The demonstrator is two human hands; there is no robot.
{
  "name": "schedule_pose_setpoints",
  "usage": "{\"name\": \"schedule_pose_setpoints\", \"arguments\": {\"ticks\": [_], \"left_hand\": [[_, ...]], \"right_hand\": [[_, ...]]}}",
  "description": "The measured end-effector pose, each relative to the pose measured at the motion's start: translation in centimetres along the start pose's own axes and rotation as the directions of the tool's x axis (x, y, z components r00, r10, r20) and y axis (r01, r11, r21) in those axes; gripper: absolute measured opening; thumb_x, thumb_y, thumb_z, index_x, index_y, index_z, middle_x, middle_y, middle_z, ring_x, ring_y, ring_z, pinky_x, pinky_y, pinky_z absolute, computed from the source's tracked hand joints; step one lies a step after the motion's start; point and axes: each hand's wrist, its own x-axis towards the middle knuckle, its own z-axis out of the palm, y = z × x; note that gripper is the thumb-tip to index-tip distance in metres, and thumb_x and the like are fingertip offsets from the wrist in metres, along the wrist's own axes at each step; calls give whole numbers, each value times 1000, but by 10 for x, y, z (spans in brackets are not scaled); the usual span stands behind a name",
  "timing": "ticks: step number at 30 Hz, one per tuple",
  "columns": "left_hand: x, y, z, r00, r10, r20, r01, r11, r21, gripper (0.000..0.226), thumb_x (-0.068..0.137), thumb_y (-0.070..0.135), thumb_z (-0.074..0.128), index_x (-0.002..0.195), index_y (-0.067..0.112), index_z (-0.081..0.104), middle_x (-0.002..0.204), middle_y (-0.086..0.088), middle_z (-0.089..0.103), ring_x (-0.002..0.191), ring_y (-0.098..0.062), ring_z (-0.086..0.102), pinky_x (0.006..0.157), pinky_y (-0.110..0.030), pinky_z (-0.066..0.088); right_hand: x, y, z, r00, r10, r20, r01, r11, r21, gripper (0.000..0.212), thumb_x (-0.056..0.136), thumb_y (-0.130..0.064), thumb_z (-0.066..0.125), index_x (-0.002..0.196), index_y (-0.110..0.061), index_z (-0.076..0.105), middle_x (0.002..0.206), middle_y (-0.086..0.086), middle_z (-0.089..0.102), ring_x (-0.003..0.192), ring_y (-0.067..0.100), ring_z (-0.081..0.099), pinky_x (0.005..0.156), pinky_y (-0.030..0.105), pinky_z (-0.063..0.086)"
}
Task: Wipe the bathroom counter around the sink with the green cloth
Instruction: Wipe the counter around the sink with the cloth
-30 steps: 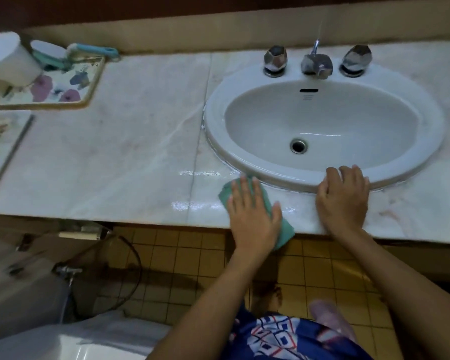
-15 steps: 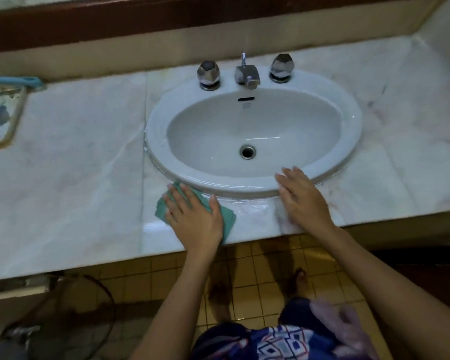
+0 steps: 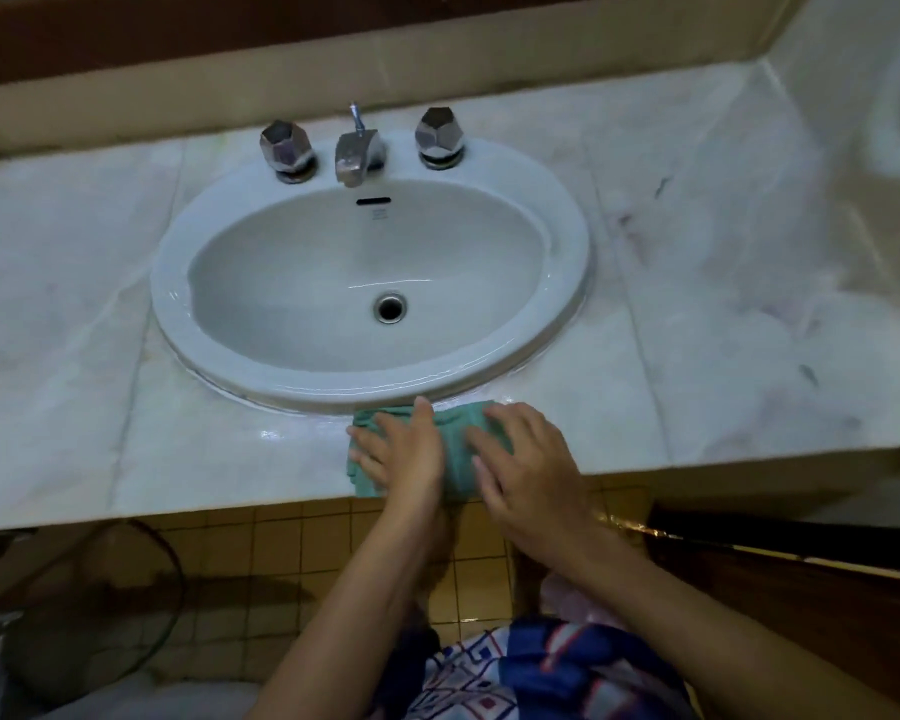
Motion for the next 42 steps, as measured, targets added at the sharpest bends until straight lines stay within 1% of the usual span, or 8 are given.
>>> {"name": "schedule_pose_setpoints", "arguments": {"ticks": [4,7,11,16,19,24,33,42], "left_hand": [[7,-16,-27,999,-10,50,19,984,-180,68,50,69,51,111,42,59,137,-11,50,124,-34,48,105,-54,40],[-9,-6,-38,997,57,-45,-64,979,-192,55,67,54,60,119,35,62,127,-5,51,118,-30,49,99,-51,45],[-19,20,-22,861,501,-83,-502,865,16,30,87,23,60,116,29,63,124,2,41,123,-21,38,101,-32,36],[18,69,23,684,729,40,-714,656,244,32,86,30,54,116,25,62,128,1,47,116,-22,46,98,-39,35],[47,81,35,673,732,105,-704,592,393,33,90,34,50,118,21,63,128,-2,50,110,-27,55,95,-43,38],[57,68,30,749,652,118,-614,615,494,37,92,39,41,116,22,64,129,-1,54,113,-26,54,91,-41,44],[60,70,39,735,676,57,-570,570,591,35,92,41,35,106,28,64,115,4,59,100,-23,58,75,-36,47],[62,68,42,749,662,35,-545,584,602,36,92,43,35,104,27,65,105,4,59,98,-22,59,74,-35,46]], "right_hand": [[-1,6,18,951,-195,240,224,969,-100,43,96,-40,41,135,-23,48,138,11,50,124,29,46,100,45,38],[-1,31,21,924,-255,285,313,932,-182,45,99,-40,38,141,-24,45,144,7,48,129,27,44,107,47,30],[-5,77,-15,944,-184,272,259,927,-272,44,98,-38,38,138,-24,49,147,3,47,132,25,44,108,47,28],[7,196,-91,968,244,62,-207,912,-354,50,94,-39,28,127,-22,62,141,1,54,133,23,45,110,48,24],[47,226,-101,798,594,-107,-599,759,-256,59,88,-44,26,128,-12,55,137,16,53,128,38,42,109,55,25],[95,177,-47,576,817,-25,-806,563,-183,73,89,-73,20,151,-40,1,161,18,-8,141,50,-17,102,70,-16],[196,240,-59,817,573,65,-533,794,-293,69,89,-74,12,150,-45,-1,162,13,-8,142,50,-14,108,69,-12],[136,230,-56,755,654,-48,-644,726,-242,62,95,-53,29,152,-37,13,163,10,0,144,48,-5,109,70,-6]]}}
